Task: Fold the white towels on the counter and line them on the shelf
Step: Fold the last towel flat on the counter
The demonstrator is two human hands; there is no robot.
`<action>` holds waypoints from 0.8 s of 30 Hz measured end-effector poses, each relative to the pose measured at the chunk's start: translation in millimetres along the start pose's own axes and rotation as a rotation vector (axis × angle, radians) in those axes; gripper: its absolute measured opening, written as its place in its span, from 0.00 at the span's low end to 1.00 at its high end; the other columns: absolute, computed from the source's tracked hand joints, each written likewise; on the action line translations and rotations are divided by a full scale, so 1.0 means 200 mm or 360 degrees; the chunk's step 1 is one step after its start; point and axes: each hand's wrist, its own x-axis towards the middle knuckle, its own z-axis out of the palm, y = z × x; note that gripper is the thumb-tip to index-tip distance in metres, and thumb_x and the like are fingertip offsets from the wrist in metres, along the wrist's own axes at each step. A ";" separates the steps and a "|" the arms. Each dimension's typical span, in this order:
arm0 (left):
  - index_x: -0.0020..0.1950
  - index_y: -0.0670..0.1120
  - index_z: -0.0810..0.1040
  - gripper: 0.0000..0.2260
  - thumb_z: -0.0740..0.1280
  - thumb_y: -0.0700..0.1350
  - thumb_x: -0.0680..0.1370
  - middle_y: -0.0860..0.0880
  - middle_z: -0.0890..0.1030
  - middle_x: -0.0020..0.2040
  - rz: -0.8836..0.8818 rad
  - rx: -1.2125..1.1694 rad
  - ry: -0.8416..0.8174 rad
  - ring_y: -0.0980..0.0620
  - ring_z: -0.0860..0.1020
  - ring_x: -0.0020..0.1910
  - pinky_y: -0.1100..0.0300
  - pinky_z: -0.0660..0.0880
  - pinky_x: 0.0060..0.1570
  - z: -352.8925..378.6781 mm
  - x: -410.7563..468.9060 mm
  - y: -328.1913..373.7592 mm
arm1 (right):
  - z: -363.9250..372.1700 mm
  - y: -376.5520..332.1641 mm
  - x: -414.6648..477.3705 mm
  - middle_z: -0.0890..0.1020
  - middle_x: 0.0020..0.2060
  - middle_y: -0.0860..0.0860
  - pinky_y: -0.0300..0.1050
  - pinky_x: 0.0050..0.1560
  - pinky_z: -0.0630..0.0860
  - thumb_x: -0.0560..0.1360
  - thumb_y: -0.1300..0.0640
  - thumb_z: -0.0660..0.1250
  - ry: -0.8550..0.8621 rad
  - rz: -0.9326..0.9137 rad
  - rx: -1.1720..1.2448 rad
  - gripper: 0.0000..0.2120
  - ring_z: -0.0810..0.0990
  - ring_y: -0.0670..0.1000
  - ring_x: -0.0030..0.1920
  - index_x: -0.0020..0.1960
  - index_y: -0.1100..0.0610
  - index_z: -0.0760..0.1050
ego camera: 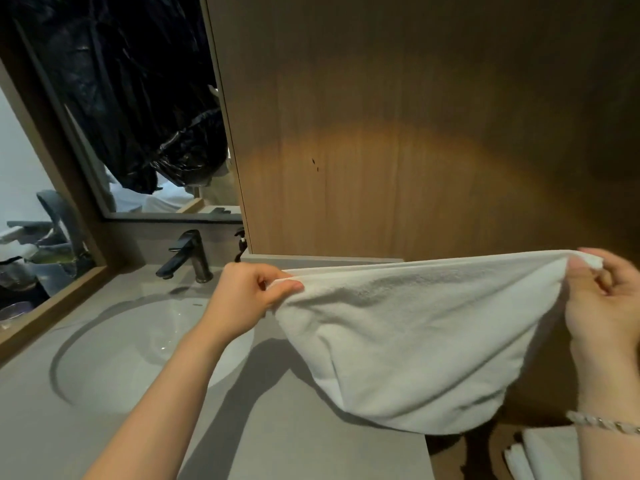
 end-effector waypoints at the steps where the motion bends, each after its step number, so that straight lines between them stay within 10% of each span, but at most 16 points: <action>1: 0.35 0.41 0.84 0.10 0.72 0.47 0.72 0.53 0.80 0.27 -0.0010 -0.0001 -0.0013 0.59 0.72 0.23 0.62 0.70 0.29 -0.01 -0.05 0.01 | -0.06 0.00 -0.03 0.80 0.52 0.50 0.47 0.52 0.78 0.76 0.53 0.65 -0.0016 -0.0050 -0.0045 0.06 0.80 0.50 0.53 0.48 0.41 0.76; 8: 0.35 0.54 0.80 0.08 0.69 0.46 0.75 0.55 0.78 0.28 -0.0033 -0.0098 -0.0044 0.57 0.73 0.23 0.66 0.67 0.27 -0.10 -0.49 0.04 | -0.41 -0.12 -0.39 0.76 0.41 0.40 0.34 0.45 0.75 0.76 0.59 0.65 0.0020 -0.0050 -0.0157 0.07 0.76 0.39 0.41 0.48 0.47 0.77; 15: 0.37 0.60 0.76 0.11 0.68 0.45 0.75 0.62 0.79 0.32 0.0002 -0.0044 -0.0020 0.63 0.74 0.34 0.72 0.68 0.34 -0.18 -0.80 0.11 | -0.71 -0.19 -0.63 0.78 0.45 0.47 0.51 0.53 0.77 0.77 0.59 0.65 -0.0090 0.0007 -0.0263 0.08 0.78 0.47 0.48 0.54 0.54 0.77; 24: 0.41 0.50 0.82 0.06 0.67 0.47 0.77 0.52 0.81 0.37 -0.0323 0.0002 -0.0063 0.49 0.78 0.38 0.57 0.73 0.39 -0.24 -0.88 -0.08 | -0.57 -0.14 -0.72 0.78 0.49 0.50 0.47 0.52 0.73 0.77 0.60 0.64 -0.0322 0.0145 -0.0384 0.06 0.75 0.50 0.51 0.52 0.52 0.77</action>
